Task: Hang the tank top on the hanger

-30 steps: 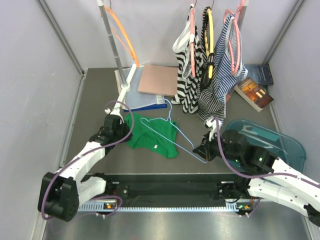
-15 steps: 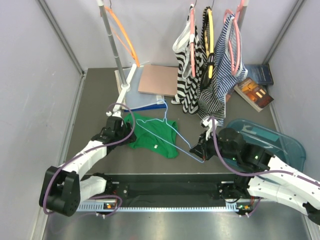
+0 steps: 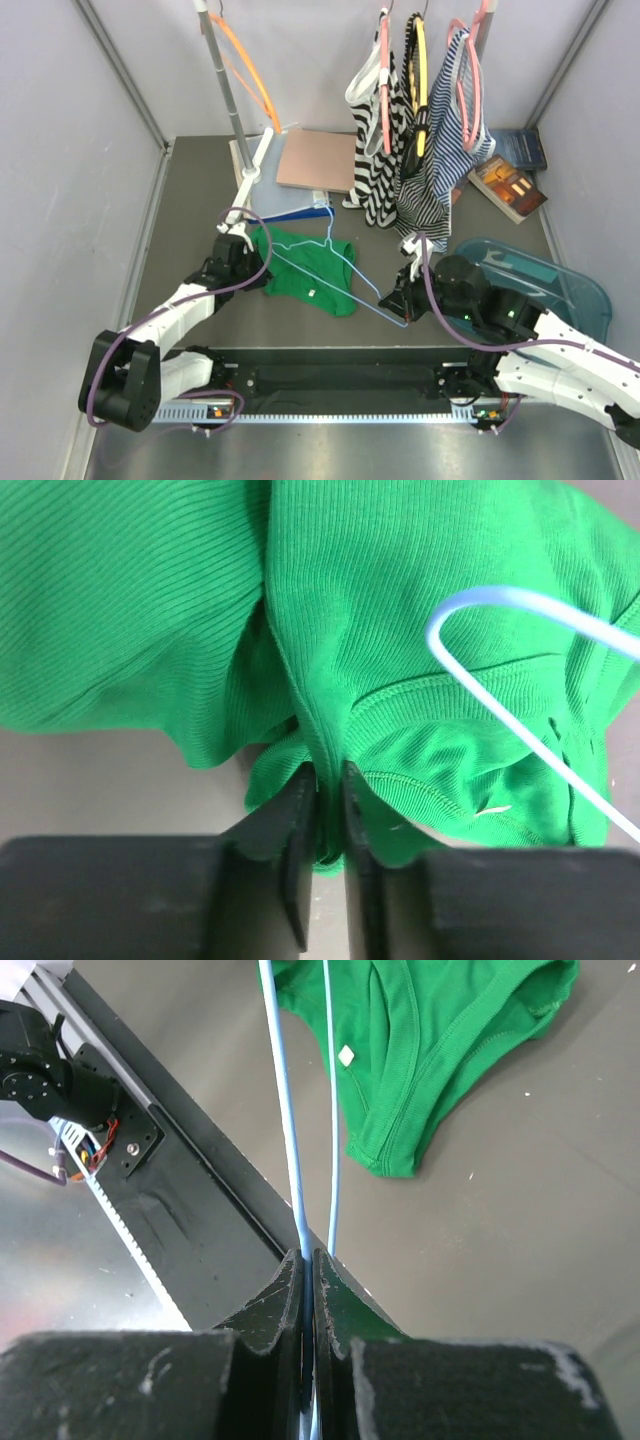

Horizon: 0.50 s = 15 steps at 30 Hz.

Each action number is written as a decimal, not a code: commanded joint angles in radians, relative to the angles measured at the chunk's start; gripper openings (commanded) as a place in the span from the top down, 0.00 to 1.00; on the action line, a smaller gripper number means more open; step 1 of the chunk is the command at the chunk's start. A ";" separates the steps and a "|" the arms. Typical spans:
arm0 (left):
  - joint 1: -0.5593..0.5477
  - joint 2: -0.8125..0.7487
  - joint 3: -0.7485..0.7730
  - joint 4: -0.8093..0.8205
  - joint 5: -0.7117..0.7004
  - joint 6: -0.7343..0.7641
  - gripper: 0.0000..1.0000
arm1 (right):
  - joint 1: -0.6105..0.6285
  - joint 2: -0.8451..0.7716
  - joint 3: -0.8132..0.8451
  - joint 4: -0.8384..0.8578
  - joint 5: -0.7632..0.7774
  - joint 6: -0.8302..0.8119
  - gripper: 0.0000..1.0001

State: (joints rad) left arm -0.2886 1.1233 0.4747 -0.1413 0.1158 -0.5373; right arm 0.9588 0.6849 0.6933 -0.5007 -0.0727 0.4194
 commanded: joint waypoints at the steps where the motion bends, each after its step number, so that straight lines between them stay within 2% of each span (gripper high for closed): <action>1: 0.000 -0.023 0.007 0.051 0.004 -0.004 0.94 | -0.005 -0.042 0.037 -0.008 0.030 -0.016 1.00; 2: -0.001 -0.026 0.018 0.045 -0.013 -0.003 0.99 | -0.003 -0.048 0.044 -0.025 0.033 -0.016 1.00; 3: -0.001 -0.029 0.022 0.030 -0.024 -0.001 1.00 | -0.003 -0.051 0.046 -0.030 0.033 -0.016 1.00; 15: -0.001 -0.069 0.100 -0.047 -0.136 0.017 1.00 | -0.003 -0.093 0.043 -0.101 0.005 0.033 1.00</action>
State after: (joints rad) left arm -0.2890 1.0779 0.5251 -0.1844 0.0288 -0.5327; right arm 0.9588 0.6281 0.6956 -0.6025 -0.0551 0.4305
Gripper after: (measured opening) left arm 0.037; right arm 0.017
